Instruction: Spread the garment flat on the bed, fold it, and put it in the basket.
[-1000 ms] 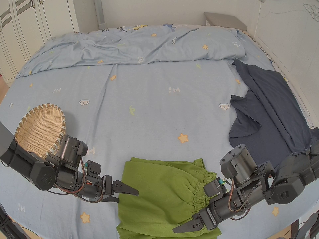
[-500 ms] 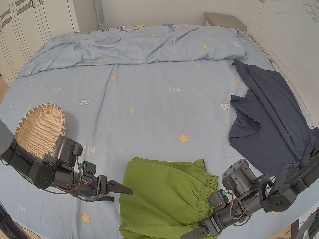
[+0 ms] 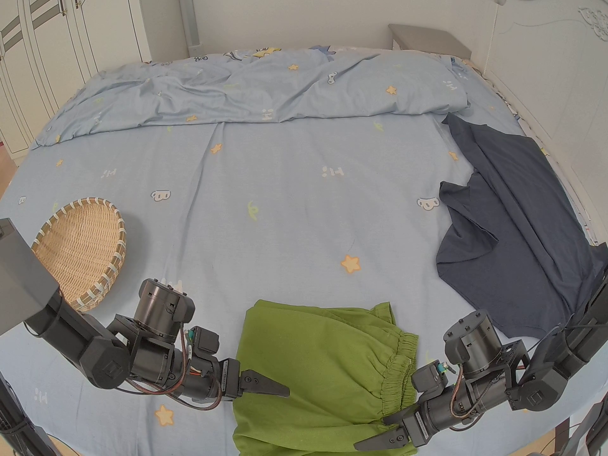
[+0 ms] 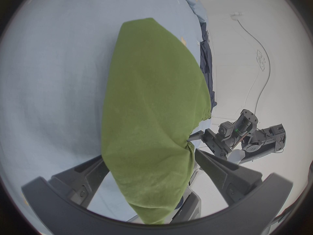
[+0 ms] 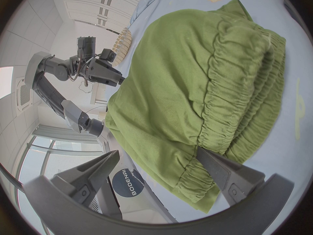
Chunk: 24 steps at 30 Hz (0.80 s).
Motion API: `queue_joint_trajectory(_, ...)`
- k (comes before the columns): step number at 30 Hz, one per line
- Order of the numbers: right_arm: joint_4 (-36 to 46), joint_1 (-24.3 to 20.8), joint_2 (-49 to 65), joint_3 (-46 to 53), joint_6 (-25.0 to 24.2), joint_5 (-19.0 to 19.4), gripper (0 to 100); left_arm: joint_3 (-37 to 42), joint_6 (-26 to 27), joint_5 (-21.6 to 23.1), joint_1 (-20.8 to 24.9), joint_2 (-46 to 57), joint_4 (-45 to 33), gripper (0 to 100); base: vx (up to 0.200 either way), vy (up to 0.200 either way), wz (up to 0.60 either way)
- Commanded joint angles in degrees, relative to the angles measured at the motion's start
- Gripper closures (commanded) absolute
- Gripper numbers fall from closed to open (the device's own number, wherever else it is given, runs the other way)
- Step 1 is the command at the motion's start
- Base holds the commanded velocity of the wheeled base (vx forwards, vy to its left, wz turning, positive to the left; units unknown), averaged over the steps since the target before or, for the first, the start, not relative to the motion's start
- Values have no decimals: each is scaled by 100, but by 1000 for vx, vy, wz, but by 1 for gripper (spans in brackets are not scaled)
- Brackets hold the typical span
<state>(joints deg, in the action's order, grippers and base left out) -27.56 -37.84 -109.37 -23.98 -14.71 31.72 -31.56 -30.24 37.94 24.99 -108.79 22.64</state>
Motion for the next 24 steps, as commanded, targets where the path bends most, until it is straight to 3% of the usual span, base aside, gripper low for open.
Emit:
queue_joint_trajectory(1, -12, 57, -23, 69, -32, 27, 0, 141, -166, -6, 190, -63, 153, 0, 0, 0, 0)
queue_joint_trajectory(5, -74, 57, 13, 95, -32, 71, 0, 229, -342, -129, 366, -213, 496, 0, 0, 0, 0)
queue_joint_trajectory(10, -329, 57, 13, 218, -32, 71, 0, 221, -764, -928, 516, -679, 1313, 0, 0, 0, 0)
queue_joint_trajectory(15, -434, 57, 13, 245, -111, 71, 0, 247, -983, -1016, 603, -661, 1533, 0, 0, 0, 0)
queue_joint_trajectory(16, -434, 57, 13, 245, -111, 71, 0, 247, -983, -1016, 603, -661, 1533, 100, 0, 0, 0)
queue_joint_trajectory(24, -434, 66, 30, 227, -225, 71, 0, 247, -1159, -1008, 595, -512, 1507, 100, 0, 0, 0)
